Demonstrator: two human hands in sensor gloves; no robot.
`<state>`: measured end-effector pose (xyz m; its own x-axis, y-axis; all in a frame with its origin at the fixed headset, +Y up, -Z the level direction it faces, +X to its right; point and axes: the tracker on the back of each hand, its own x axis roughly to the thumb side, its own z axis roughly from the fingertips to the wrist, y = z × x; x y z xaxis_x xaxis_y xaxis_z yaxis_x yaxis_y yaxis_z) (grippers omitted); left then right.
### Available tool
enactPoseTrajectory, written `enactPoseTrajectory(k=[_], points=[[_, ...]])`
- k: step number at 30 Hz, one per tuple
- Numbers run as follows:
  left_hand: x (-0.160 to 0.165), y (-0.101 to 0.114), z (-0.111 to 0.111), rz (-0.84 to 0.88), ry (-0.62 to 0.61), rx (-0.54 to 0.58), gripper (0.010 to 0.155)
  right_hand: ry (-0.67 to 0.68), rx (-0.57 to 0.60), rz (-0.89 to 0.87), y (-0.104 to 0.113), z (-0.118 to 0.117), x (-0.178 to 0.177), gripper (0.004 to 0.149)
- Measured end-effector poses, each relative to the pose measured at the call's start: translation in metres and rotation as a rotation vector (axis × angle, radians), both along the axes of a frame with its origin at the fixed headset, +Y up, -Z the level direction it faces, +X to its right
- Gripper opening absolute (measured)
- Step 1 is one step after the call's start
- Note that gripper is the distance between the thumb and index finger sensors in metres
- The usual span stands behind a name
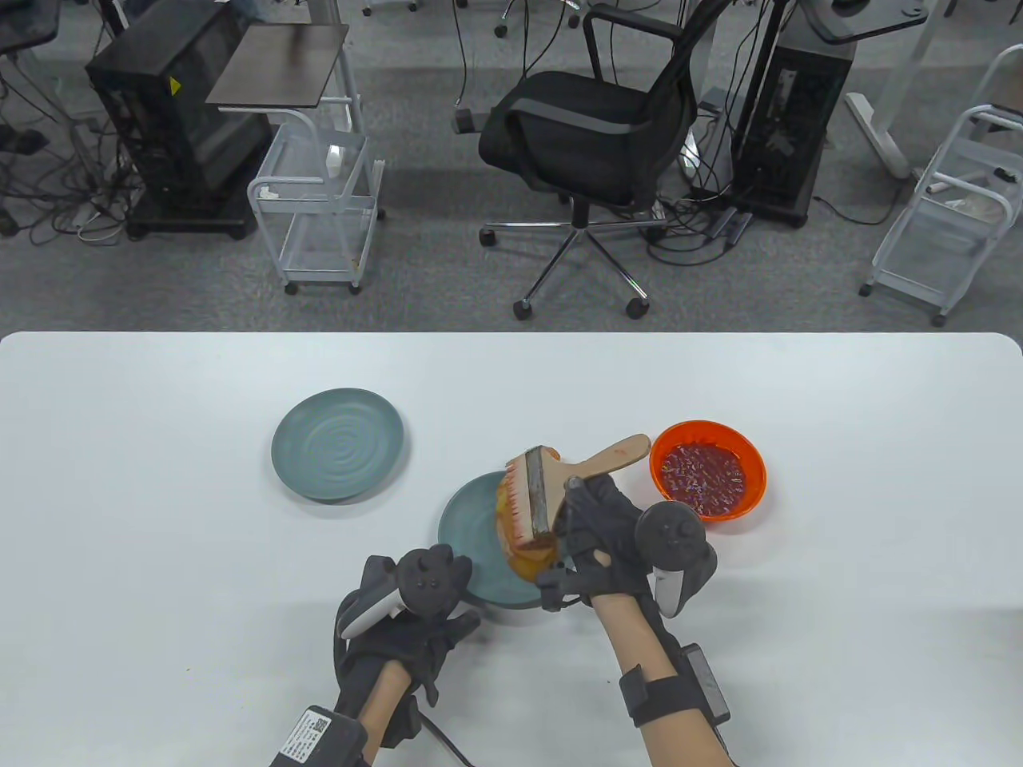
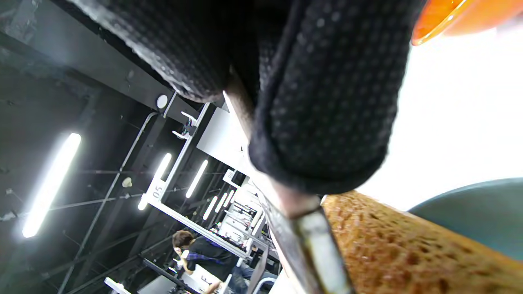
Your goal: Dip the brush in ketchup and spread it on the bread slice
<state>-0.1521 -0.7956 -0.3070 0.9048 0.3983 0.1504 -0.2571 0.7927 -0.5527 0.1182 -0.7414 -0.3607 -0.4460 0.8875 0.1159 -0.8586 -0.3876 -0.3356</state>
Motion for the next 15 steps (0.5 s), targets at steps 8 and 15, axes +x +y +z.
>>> enactPoseTrajectory(k=[8,15], points=[[0.0,0.0,0.0,-0.006,-0.001,-0.002,0.07,-0.081,0.142,0.186,0.014,0.001,0.019,0.047],[0.0,0.0,0.0,0.0,-0.001,-0.002,0.07,0.039,0.015,-0.024,0.0,-0.001,-0.003,0.047]])
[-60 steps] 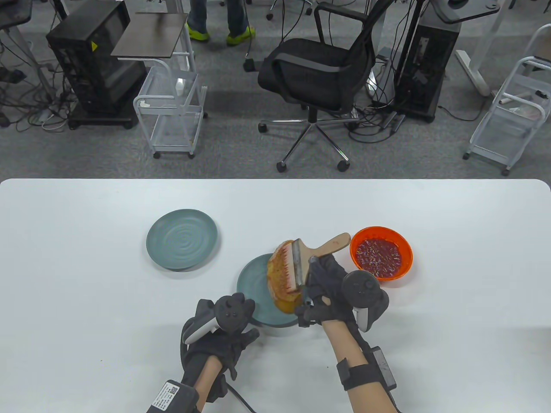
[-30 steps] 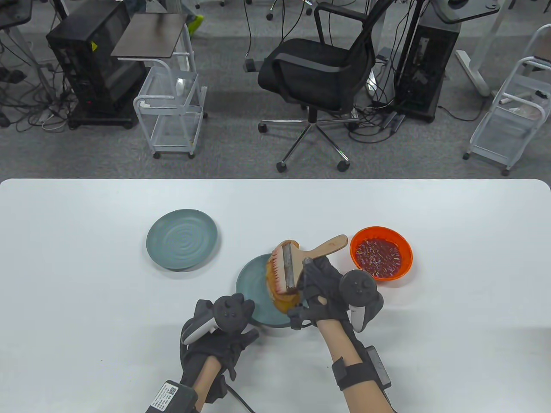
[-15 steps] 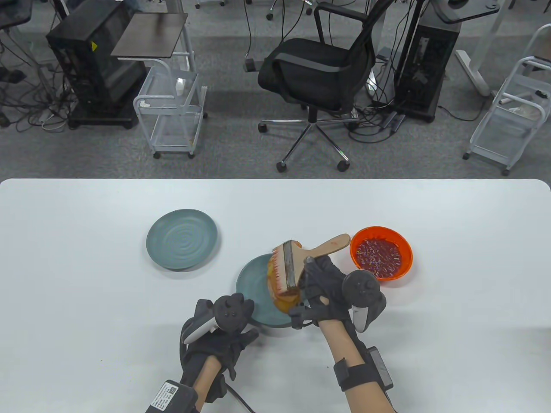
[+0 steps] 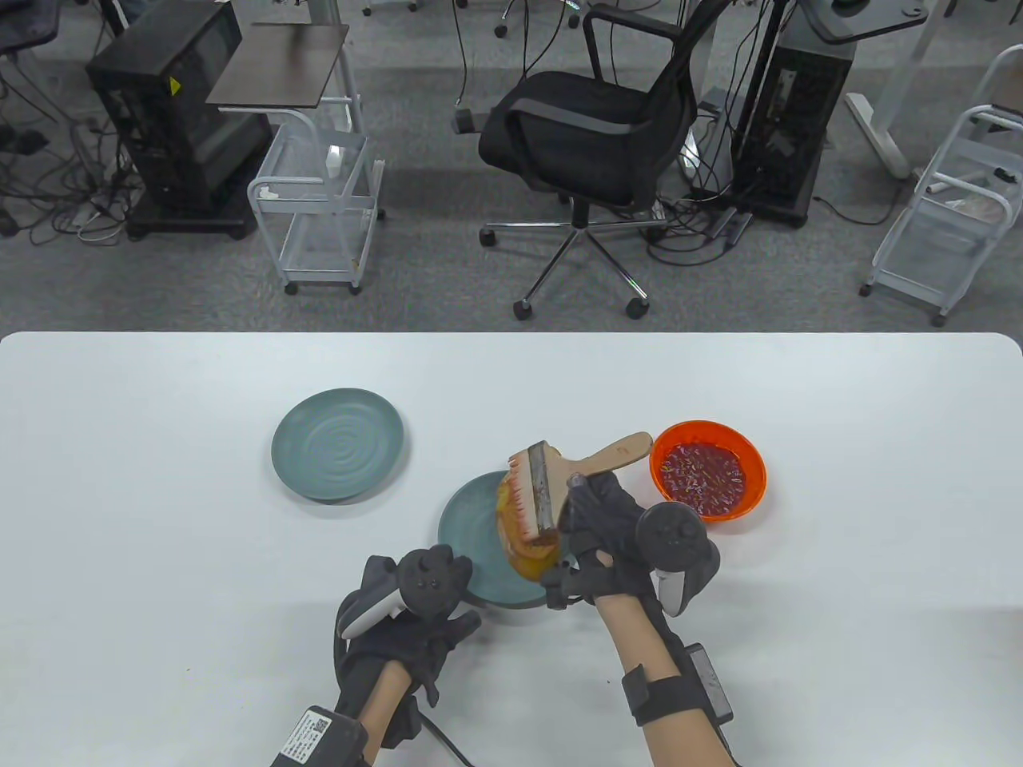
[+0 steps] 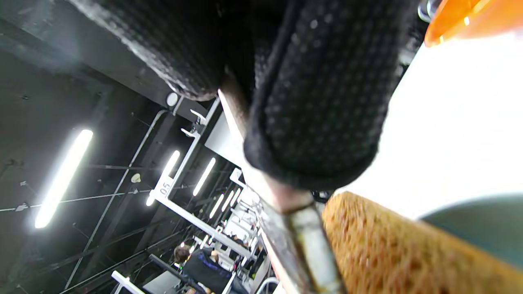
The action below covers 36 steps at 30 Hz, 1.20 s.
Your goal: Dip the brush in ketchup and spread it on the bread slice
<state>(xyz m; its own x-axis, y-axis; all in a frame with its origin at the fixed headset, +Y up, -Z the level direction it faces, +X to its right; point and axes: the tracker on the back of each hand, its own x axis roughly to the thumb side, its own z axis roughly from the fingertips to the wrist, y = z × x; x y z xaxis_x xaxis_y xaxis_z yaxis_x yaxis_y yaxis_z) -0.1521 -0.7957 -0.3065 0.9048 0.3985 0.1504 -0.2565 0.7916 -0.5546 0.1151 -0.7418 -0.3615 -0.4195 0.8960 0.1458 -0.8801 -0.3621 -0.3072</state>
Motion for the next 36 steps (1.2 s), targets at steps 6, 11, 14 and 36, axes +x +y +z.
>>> enactPoseTrajectory(k=[6,11,14,36], points=[[0.0,0.0,0.0,-0.003,0.0,0.001,0.07,-0.094,0.104,0.221,0.008,0.0,0.017,0.047],[0.001,0.0,0.0,-0.006,0.003,0.0,0.07,-0.127,0.124,0.147,0.015,0.002,0.026,0.048],[0.0,0.0,0.0,-0.003,0.004,0.0,0.07,-0.058,0.027,-0.001,0.001,-0.001,0.015,0.048],[-0.002,0.0,0.0,0.01,0.004,-0.007,0.07,-0.086,0.082,0.183,0.009,0.001,0.004,0.048]])
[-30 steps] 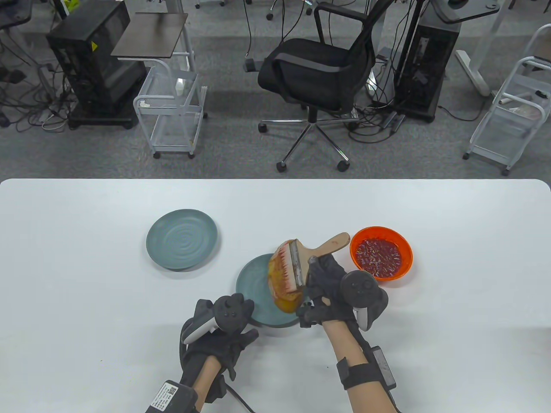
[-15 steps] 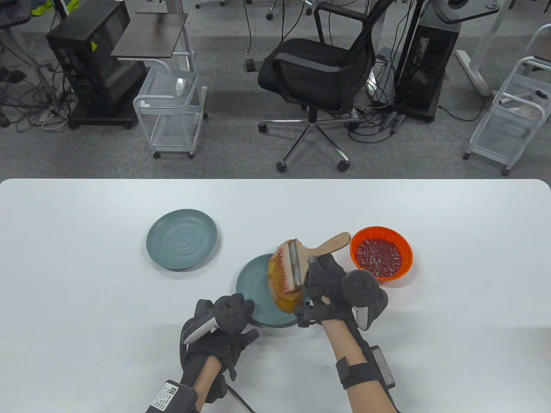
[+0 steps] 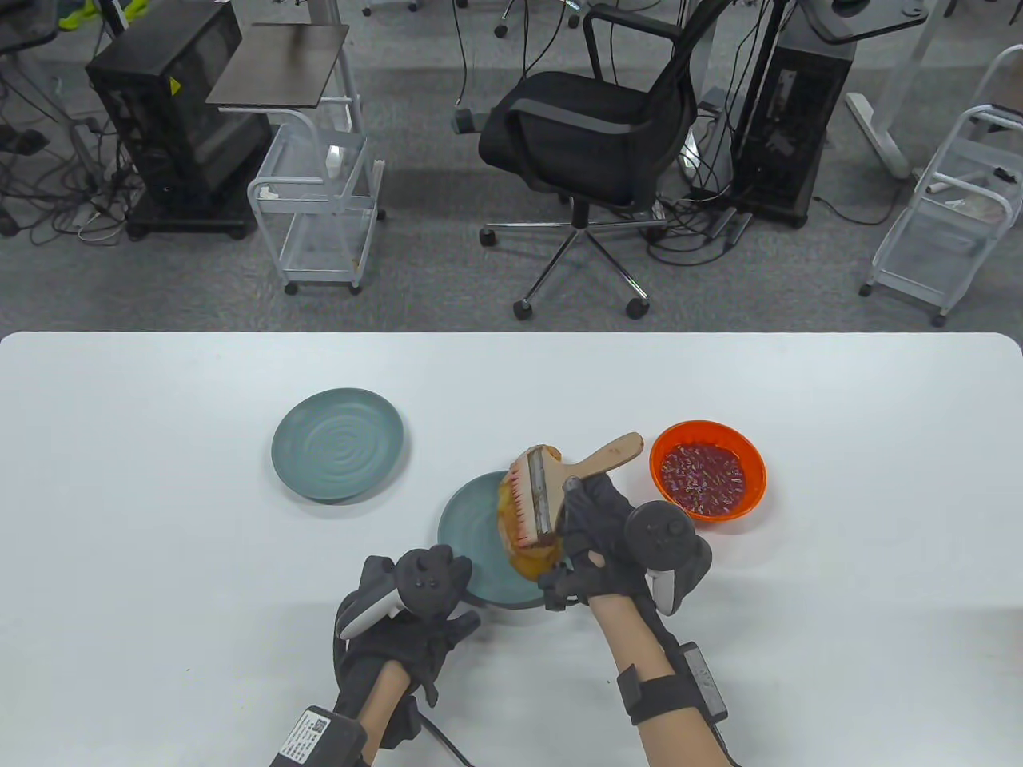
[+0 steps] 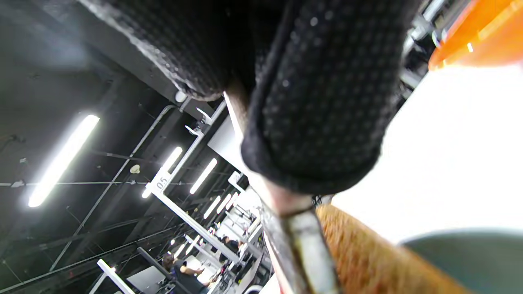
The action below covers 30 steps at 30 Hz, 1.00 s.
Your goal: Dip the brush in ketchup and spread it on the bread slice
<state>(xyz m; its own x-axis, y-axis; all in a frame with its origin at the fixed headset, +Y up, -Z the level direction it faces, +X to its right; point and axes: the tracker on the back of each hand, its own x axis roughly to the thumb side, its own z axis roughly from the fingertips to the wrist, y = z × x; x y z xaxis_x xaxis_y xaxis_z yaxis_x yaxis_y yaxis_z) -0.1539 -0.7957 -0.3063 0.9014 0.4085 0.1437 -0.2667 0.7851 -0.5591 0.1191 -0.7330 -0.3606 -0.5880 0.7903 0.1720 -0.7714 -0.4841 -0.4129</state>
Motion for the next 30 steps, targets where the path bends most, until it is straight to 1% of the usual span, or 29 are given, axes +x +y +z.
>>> enactPoseTrajectory(k=[2,4,6,8,10,13,15,16,18,19,21,23,26,28,30], points=[[0.0,0.0,0.0,0.0,0.001,-0.001,0.07,-0.056,0.067,0.119,0.009,0.002,0.008,0.048],[0.001,0.0,0.0,-0.012,-0.001,0.0,0.07,-0.082,0.093,0.119,0.014,0.004,0.013,0.048],[0.001,0.001,0.0,-0.015,-0.001,0.0,0.07,-0.059,0.071,0.053,0.014,0.004,0.013,0.048],[0.001,0.001,0.0,-0.014,0.0,0.0,0.07,0.003,-0.003,-0.093,0.008,0.002,0.008,0.048],[0.001,0.001,0.0,-0.01,0.001,-0.002,0.07,0.052,-0.056,-0.129,0.002,0.0,0.0,0.048],[0.001,0.0,0.0,-0.007,-0.001,-0.001,0.07,0.06,-0.058,-0.042,0.0,-0.002,-0.005,0.048],[0.0,0.0,0.0,-0.005,-0.002,-0.001,0.07,0.028,-0.027,-0.001,0.001,-0.002,0.0,0.048],[0.0,0.0,0.0,-0.004,-0.003,-0.002,0.07,0.0,0.003,0.047,0.005,-0.001,0.003,0.047],[0.001,0.001,0.0,-0.008,-0.003,-0.001,0.07,-0.066,0.082,0.2,0.013,0.003,0.008,0.048],[0.001,0.001,0.0,-0.01,-0.004,0.0,0.07,-0.08,0.104,0.225,0.017,0.004,0.009,0.048],[0.001,0.001,0.0,-0.012,-0.003,-0.003,0.07,-0.062,0.098,0.159,0.019,0.005,0.008,0.047],[0.001,0.001,0.0,-0.011,0.0,-0.004,0.07,-0.015,0.071,0.082,0.017,0.004,0.002,0.047],[0.001,0.001,0.0,-0.009,-0.001,-0.004,0.07,0.075,-0.033,-0.057,0.005,0.001,-0.012,0.047],[0.001,0.001,0.0,-0.005,-0.002,-0.005,0.07,0.083,-0.054,-0.069,0.001,0.001,-0.015,0.047],[0.001,0.001,0.0,-0.003,-0.003,-0.004,0.07,0.063,-0.036,-0.001,0.002,0.0,-0.012,0.047]])
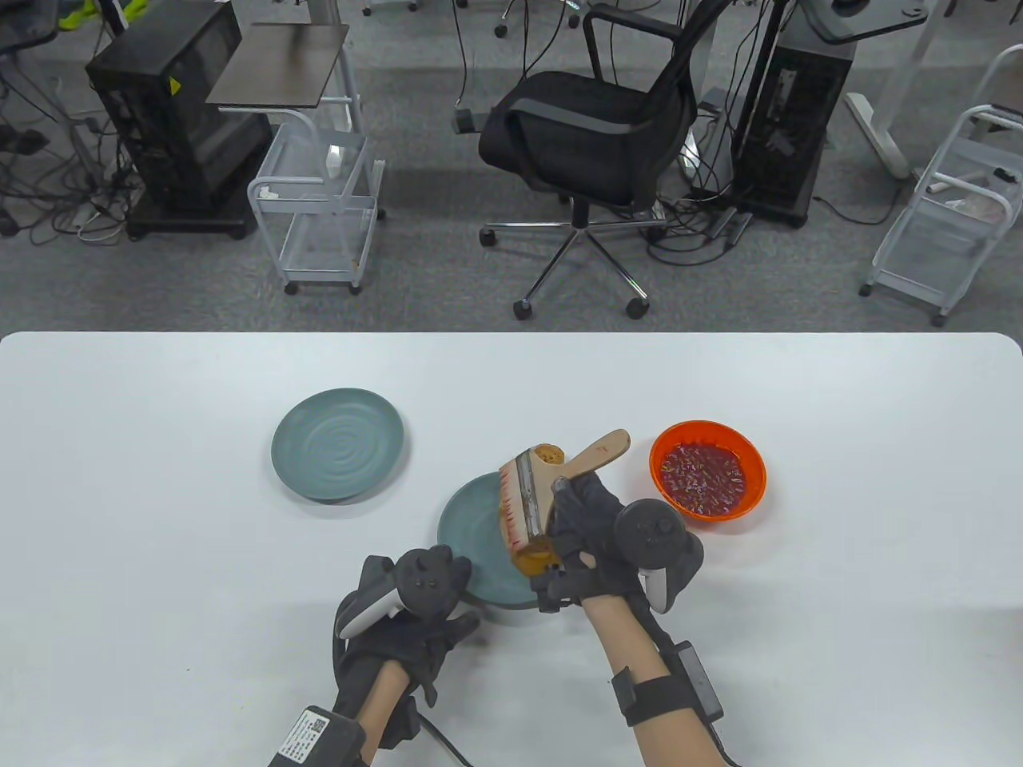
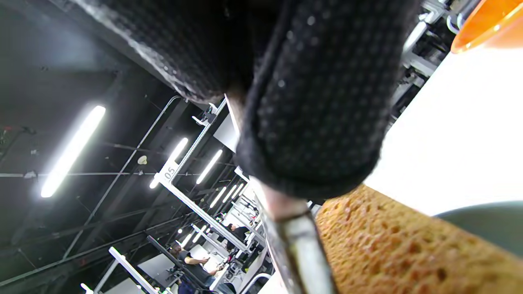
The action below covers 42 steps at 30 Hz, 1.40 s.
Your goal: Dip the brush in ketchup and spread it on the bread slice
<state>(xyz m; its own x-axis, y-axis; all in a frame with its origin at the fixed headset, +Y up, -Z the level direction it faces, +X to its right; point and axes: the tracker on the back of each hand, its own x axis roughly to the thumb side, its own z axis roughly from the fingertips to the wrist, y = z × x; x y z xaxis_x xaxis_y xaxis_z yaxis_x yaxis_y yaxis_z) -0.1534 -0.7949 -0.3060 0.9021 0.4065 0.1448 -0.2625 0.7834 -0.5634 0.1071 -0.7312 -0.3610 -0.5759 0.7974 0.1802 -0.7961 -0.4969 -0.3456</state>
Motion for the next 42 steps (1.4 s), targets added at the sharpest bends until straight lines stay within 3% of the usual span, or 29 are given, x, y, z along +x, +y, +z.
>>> enactPoseTrajectory(k=[6,8,12,14,21,27,30,38,42], points=[[0.001,0.0,0.0,-0.011,-0.002,0.002,0.07,-0.124,0.169,0.208,0.015,0.006,0.022,0.047],[0.001,0.001,0.0,-0.008,0.001,-0.002,0.07,-0.097,0.148,0.138,0.014,0.006,0.02,0.047],[0.001,0.0,0.0,-0.011,0.004,-0.001,0.07,-0.011,0.0,-0.074,-0.003,0.0,0.008,0.047],[0.0,0.0,0.0,-0.004,0.003,-0.001,0.07,-0.009,-0.024,-0.087,-0.008,-0.001,0.006,0.047],[0.001,0.001,0.0,-0.017,-0.002,0.001,0.07,-0.115,0.112,0.111,0.011,0.002,0.028,0.047],[0.001,0.001,0.0,-0.01,0.0,-0.005,0.07,0.019,0.061,-0.035,0.005,0.001,0.009,0.047],[0.001,0.001,0.0,-0.01,0.0,-0.003,0.07,0.042,0.042,-0.009,0.001,0.001,0.0,0.047],[0.0,0.001,0.0,-0.012,-0.003,0.0,0.07,-0.103,0.13,0.126,0.012,0.0,0.03,0.047],[0.001,0.001,0.0,-0.017,0.001,-0.004,0.07,-0.087,0.11,-0.013,0.012,0.0,0.032,0.047]])
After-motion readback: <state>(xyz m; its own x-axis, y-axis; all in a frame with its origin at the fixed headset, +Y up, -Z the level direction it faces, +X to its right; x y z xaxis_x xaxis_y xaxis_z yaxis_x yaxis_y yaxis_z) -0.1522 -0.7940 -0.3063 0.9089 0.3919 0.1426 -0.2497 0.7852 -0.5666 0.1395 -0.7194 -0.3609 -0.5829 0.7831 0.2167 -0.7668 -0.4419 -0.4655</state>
